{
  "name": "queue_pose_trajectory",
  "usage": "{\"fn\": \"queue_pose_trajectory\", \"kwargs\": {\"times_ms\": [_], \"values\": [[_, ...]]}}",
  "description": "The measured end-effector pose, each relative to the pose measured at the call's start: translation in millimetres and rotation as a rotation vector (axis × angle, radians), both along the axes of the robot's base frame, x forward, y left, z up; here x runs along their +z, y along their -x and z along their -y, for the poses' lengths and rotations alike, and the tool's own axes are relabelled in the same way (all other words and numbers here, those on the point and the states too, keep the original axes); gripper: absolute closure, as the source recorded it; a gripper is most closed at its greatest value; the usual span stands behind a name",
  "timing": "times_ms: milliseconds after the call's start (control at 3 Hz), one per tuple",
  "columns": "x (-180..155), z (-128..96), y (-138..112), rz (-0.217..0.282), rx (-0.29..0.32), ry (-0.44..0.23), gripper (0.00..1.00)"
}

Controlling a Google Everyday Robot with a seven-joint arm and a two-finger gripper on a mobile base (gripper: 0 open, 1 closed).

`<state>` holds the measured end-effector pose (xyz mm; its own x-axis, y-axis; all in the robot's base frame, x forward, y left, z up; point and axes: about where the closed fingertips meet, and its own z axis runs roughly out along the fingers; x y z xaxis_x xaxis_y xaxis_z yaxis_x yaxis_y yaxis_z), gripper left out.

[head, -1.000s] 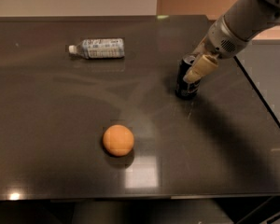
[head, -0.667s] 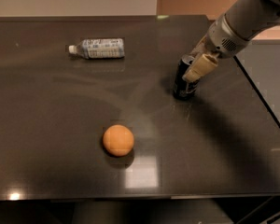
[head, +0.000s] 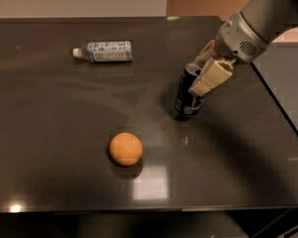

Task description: Move pepsi can near orange

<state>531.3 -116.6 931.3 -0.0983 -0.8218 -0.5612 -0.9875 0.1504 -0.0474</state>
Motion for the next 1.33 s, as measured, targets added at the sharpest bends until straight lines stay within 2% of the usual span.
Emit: {"fn": "queue_pose_trajectory", "kwargs": {"times_ms": [333,667,1000,1333], "values": [[4.0,-16.4,36.5,-0.018,0.089,-0.005,1.00],[2.0,-30.0,64.6,-0.013,0.159,0.005,1.00],[-3.9,-41.3,86.6,0.015,0.221,0.026,0.82],[-11.5,-48.1,99.7,0.025,0.256,0.036,0.59]]}}
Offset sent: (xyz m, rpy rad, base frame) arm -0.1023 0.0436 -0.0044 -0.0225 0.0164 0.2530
